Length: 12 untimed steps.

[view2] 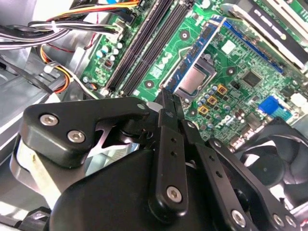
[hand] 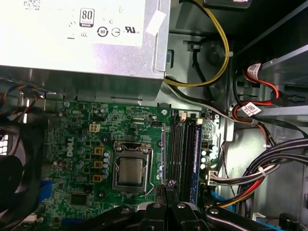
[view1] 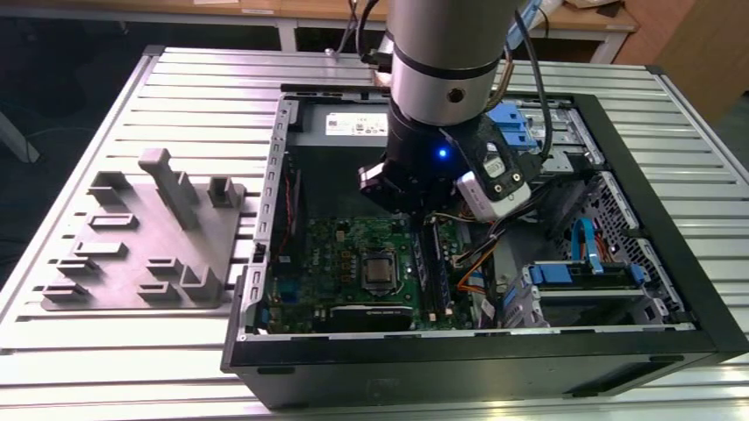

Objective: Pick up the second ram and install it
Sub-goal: 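Insert the second ram into the second slot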

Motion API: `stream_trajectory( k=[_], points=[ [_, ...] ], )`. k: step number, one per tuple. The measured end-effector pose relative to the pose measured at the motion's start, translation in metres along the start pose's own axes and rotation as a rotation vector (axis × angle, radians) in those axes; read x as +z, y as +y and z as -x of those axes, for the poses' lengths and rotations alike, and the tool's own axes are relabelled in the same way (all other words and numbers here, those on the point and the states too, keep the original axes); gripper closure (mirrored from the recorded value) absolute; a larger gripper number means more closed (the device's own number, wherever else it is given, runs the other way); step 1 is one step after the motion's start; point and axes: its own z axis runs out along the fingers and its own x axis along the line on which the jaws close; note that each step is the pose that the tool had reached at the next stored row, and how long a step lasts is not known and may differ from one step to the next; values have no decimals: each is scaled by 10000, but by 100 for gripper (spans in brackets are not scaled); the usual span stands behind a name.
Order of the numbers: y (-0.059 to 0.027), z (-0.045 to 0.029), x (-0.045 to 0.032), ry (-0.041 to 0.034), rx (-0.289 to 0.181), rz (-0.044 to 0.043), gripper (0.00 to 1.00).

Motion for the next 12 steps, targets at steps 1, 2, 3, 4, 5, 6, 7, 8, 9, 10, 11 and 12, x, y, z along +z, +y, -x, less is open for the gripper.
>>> stream_trajectory(
  k=[1, 2, 3, 4, 5, 6, 7, 8, 9, 10, 11, 12],
  points=[
    [0, 0, 7, 1, -28, 1, 92],
    [0, 0, 14, 1, -42, 2, 92],
    [0, 0, 21, 1, -51, 3, 92],
    [-1, 0, 27, 1, -53, 3, 92],
    [-1, 0, 27, 3, -54, 1, 92],
    [-1, 0, 27, 3, -54, 0, 92],
    [-1, 0, 28, 3, -54, 0, 92],
    [-1, 0, 29, 2, -54, 2, 92],
    [-1, 0, 30, 2, -54, 2, 92],
    [-1, 2, 34, 1, -55, 5, 92],
    [-2, 15, 41, 5, -56, 6, 92],
    [-3, 28, 48, 7, -54, 5, 92]
  ],
)
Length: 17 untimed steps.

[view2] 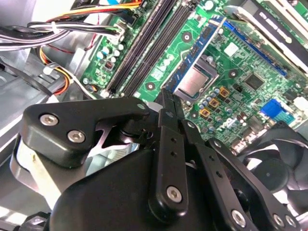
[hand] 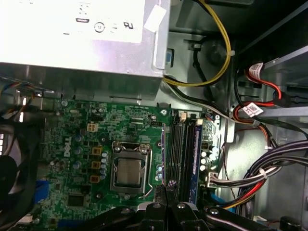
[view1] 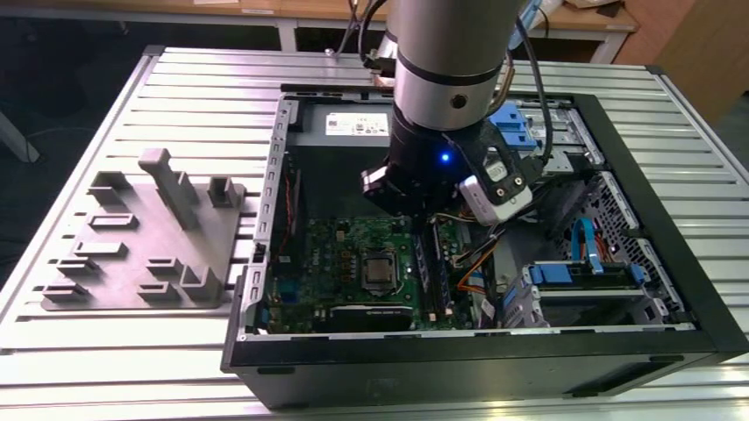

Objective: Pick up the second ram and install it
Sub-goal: 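Insert the second ram into the second slot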

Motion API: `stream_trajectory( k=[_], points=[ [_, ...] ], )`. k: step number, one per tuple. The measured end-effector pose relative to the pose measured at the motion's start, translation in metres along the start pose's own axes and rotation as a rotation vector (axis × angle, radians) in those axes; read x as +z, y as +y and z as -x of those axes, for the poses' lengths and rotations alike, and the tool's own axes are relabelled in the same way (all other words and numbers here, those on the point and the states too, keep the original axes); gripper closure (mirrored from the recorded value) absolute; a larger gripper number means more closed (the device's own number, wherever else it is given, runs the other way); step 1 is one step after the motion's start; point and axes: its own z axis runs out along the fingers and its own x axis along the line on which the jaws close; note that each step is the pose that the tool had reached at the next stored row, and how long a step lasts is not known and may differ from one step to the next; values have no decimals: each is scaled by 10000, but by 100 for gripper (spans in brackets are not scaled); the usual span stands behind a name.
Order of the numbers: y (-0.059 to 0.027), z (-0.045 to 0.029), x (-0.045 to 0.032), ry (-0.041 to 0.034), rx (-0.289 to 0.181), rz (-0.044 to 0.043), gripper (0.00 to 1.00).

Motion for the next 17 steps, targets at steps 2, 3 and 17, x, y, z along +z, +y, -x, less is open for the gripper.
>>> stream_trajectory(
  k=[2, 3, 17],
  points=[
    [-2, 19, 17, 2, 1, 0, 92],
    [-3, 27, 28, 2, 0, 0, 92],
    [-14, 148, 132, 2, 1, -2, 92]
  ],
)
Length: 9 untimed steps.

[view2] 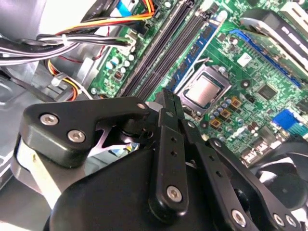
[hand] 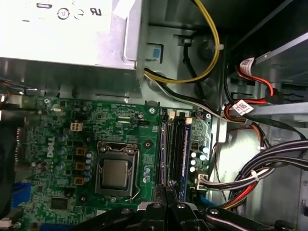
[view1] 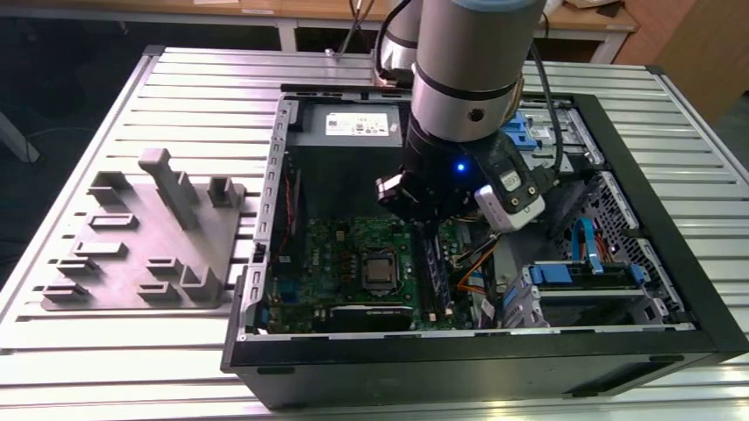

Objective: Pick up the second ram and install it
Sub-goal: 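Insert the second ram into the second slot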

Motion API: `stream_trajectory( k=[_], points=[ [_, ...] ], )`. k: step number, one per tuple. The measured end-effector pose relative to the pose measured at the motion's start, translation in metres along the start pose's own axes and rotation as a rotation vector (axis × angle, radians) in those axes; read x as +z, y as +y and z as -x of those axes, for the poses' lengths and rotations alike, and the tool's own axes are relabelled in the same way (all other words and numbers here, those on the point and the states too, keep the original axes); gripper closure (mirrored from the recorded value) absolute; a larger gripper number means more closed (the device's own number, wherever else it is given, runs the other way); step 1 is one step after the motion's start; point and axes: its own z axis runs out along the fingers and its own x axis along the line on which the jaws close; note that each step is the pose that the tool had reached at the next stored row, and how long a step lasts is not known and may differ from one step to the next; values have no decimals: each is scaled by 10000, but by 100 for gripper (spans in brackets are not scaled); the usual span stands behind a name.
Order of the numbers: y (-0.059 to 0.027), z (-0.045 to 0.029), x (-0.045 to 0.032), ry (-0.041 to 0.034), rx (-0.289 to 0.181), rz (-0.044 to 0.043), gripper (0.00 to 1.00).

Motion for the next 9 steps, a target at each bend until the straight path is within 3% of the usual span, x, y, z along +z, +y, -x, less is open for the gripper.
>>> stream_trajectory(
  k=[9],
  points=[
    [-3, -2, 132, -1, 18, 0, 92]
  ],
)
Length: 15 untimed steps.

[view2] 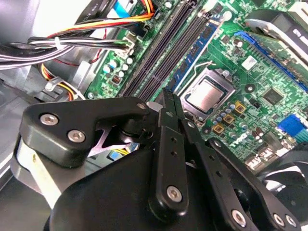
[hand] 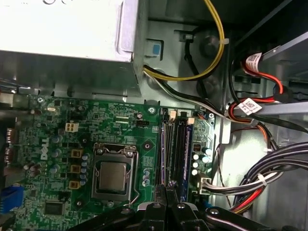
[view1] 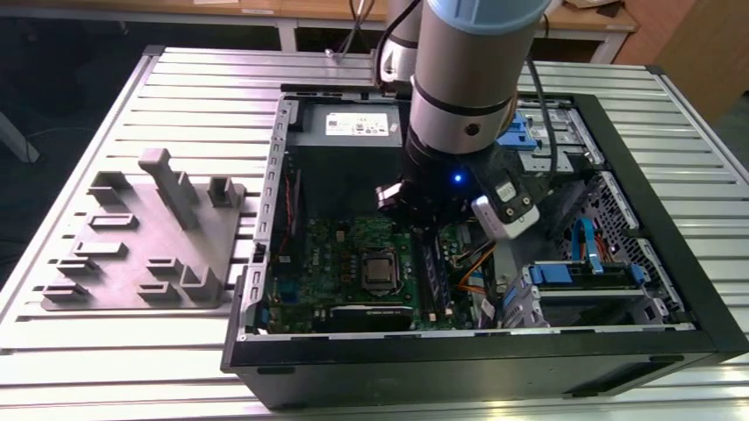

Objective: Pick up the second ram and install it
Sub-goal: 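Insert the second ram into the second slot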

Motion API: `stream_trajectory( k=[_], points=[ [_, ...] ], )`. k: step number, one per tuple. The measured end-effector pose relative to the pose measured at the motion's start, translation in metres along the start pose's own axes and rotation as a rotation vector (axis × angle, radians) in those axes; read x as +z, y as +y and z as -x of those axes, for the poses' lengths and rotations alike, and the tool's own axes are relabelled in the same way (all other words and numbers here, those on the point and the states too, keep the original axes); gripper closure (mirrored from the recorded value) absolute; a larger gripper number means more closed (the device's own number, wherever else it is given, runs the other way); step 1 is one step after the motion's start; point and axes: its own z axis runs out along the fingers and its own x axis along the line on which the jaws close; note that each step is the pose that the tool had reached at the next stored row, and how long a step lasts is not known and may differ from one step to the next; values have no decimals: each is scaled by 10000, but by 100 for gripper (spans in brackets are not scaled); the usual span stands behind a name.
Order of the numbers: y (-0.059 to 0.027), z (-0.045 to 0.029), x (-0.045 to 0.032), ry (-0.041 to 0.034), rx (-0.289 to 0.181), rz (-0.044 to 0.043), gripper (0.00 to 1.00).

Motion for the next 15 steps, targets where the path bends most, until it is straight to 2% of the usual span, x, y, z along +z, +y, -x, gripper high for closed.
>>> stream_trajectory(
  k=[15],
  points=[
    [-3, -5, 144, -13, 633, -12, 92]
  ],
)
